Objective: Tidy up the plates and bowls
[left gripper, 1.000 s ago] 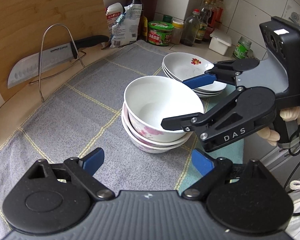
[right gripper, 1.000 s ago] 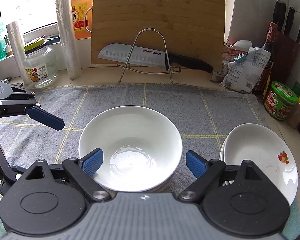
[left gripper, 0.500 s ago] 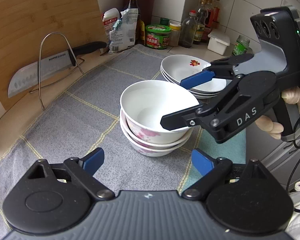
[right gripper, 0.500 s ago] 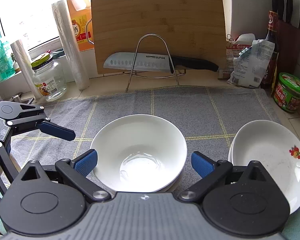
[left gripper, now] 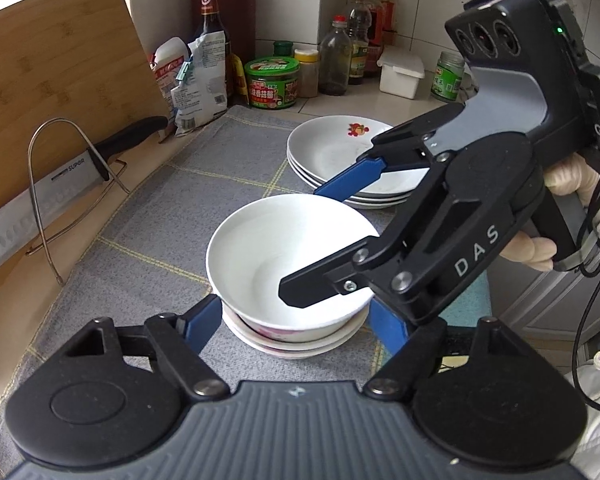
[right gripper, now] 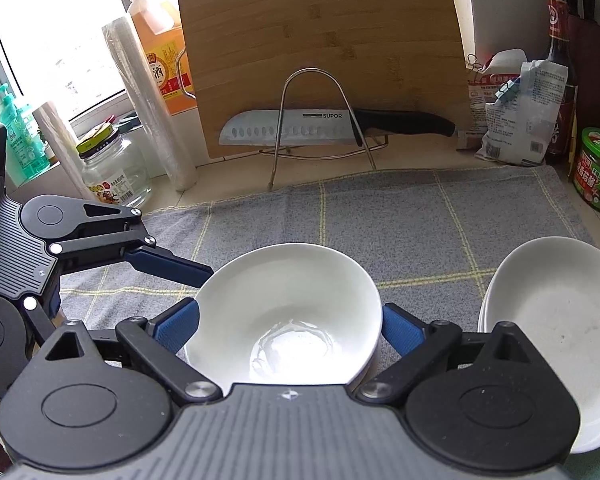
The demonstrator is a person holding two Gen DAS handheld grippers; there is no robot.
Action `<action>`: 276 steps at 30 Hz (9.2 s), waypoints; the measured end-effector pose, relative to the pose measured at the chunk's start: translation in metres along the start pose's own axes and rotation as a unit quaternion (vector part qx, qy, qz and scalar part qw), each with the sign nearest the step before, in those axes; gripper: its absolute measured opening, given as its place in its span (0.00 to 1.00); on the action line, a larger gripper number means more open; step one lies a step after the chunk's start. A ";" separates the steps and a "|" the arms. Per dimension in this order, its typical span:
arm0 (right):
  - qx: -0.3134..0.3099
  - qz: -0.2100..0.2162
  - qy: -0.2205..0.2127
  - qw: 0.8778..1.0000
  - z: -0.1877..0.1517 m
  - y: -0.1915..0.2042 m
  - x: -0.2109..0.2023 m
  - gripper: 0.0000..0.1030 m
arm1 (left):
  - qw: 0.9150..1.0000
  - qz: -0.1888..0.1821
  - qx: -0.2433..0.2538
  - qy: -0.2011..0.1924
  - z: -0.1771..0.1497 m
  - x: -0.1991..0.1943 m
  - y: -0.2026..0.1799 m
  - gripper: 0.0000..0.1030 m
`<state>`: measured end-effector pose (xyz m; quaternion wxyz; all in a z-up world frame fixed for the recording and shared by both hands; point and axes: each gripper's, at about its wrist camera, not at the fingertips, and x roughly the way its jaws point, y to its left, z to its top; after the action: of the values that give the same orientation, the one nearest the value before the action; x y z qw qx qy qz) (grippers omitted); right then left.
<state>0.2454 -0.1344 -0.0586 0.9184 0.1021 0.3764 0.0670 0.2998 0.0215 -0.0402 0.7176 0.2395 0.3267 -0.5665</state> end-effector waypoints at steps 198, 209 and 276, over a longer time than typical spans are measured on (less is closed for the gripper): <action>-0.287 0.027 0.139 0.947 0.001 -0.196 -0.031 0.83 | 0.940 -0.110 0.315 0.064 0.142 0.207 -0.058 0.76; -0.267 0.024 0.108 0.957 0.002 -0.196 -0.037 1.00 | 0.947 -0.091 0.307 0.033 0.136 0.202 -0.061 0.92; 0.139 -0.289 -0.027 0.947 -0.077 -0.060 -0.198 1.00 | 0.935 0.265 -0.232 -0.042 0.071 -0.009 -0.171 0.99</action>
<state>0.0538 -0.2215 0.0082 0.8847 0.1176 0.3706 -0.2573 0.1470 -0.0650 0.0191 0.8902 0.1207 0.3434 -0.2741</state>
